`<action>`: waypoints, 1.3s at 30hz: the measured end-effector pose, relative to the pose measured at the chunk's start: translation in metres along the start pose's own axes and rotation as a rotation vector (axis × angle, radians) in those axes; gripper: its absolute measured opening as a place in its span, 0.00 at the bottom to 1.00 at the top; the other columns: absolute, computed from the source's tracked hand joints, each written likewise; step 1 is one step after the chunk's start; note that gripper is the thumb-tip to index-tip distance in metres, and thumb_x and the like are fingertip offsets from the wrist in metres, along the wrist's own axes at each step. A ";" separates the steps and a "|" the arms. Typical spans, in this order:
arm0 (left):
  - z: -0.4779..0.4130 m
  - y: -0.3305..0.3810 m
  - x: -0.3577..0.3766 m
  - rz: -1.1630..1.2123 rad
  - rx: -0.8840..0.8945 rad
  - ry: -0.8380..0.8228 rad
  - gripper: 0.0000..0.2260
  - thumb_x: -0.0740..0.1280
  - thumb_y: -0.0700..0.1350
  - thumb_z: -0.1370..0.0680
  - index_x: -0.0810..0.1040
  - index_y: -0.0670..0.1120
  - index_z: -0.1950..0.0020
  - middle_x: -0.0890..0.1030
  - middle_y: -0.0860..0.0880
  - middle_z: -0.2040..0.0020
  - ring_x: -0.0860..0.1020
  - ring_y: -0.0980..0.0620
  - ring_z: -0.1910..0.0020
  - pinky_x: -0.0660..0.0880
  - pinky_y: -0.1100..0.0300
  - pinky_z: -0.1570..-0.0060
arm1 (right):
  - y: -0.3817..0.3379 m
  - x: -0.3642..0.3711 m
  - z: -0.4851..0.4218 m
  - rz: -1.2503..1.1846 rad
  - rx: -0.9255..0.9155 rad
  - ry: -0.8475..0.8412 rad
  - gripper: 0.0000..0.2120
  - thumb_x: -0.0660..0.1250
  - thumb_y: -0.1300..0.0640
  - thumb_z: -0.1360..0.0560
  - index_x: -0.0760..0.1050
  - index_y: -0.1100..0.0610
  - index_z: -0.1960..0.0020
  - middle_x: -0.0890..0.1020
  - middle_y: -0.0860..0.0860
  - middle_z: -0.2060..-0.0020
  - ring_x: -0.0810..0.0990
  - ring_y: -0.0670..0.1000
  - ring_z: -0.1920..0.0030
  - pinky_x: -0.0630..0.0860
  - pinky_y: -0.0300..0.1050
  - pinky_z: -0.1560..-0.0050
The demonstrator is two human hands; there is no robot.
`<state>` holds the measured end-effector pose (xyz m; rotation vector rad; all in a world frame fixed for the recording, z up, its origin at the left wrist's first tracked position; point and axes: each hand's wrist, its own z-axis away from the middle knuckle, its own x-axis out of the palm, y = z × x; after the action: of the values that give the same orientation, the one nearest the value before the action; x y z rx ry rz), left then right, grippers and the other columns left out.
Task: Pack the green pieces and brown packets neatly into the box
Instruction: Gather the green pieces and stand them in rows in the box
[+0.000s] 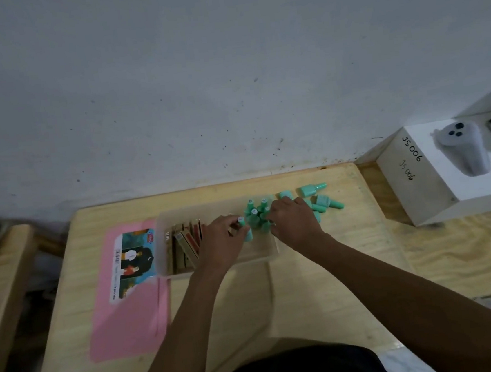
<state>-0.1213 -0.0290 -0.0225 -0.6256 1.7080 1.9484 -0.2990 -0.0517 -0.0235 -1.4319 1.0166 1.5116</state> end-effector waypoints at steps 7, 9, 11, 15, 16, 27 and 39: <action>-0.010 0.001 0.026 -0.071 0.003 -0.024 0.10 0.70 0.46 0.26 0.83 0.45 0.47 0.81 0.47 0.53 0.78 0.50 0.58 0.76 0.57 0.57 | -0.001 0.008 -0.001 0.000 0.086 0.111 0.07 0.73 0.55 0.32 0.83 0.51 0.54 0.85 0.48 0.59 0.80 0.53 0.55 0.73 0.49 0.55; -0.012 0.002 0.032 -0.068 0.008 -0.024 0.07 0.69 0.44 0.26 0.84 0.45 0.50 0.81 0.46 0.55 0.78 0.48 0.58 0.76 0.55 0.58 | 0.001 0.009 0.002 -0.003 0.081 0.132 0.06 0.73 0.54 0.32 0.84 0.51 0.55 0.85 0.48 0.59 0.80 0.53 0.55 0.74 0.49 0.56; -0.014 0.003 0.039 -0.062 -0.005 -0.022 0.06 0.69 0.41 0.27 0.84 0.46 0.51 0.81 0.45 0.55 0.78 0.47 0.57 0.76 0.54 0.57 | 0.002 0.010 0.004 0.002 0.086 0.161 0.07 0.75 0.54 0.33 0.84 0.51 0.55 0.84 0.47 0.59 0.80 0.52 0.55 0.75 0.48 0.57; -0.017 0.001 0.051 -0.072 -0.056 -0.007 0.08 0.68 0.40 0.27 0.83 0.47 0.50 0.79 0.47 0.54 0.78 0.48 0.55 0.74 0.57 0.57 | 0.000 0.017 0.008 -0.053 0.147 0.211 0.09 0.75 0.55 0.34 0.85 0.51 0.54 0.83 0.48 0.55 0.80 0.53 0.52 0.76 0.49 0.58; -0.017 0.001 0.052 -0.071 -0.062 -0.004 0.09 0.68 0.40 0.27 0.83 0.48 0.49 0.79 0.48 0.54 0.78 0.48 0.55 0.74 0.58 0.57 | -0.001 0.019 0.009 -0.079 0.169 0.209 0.09 0.75 0.54 0.33 0.85 0.51 0.53 0.83 0.48 0.54 0.79 0.53 0.52 0.76 0.49 0.59; -0.003 0.003 0.045 -0.044 -0.003 0.164 0.15 0.72 0.48 0.28 0.77 0.46 0.44 0.78 0.49 0.51 0.76 0.50 0.52 0.75 0.55 0.57 | 0.030 0.022 0.044 -0.382 0.470 0.360 0.11 0.69 0.50 0.25 0.81 0.50 0.44 0.82 0.48 0.48 0.80 0.50 0.48 0.77 0.43 0.61; -0.043 0.079 0.082 -0.720 0.563 -0.286 0.15 0.63 0.50 0.23 0.77 0.47 0.39 0.78 0.47 0.42 0.72 0.46 0.40 0.66 0.51 0.40 | 0.102 0.049 0.072 -0.377 0.596 -0.057 0.16 0.62 0.50 0.22 0.74 0.49 0.34 0.77 0.49 0.37 0.73 0.50 0.39 0.78 0.49 0.49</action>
<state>-0.2330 -0.0762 -0.0167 -0.5934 1.4672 0.9530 -0.4215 -0.0193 -0.0671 -1.0665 0.9850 0.8707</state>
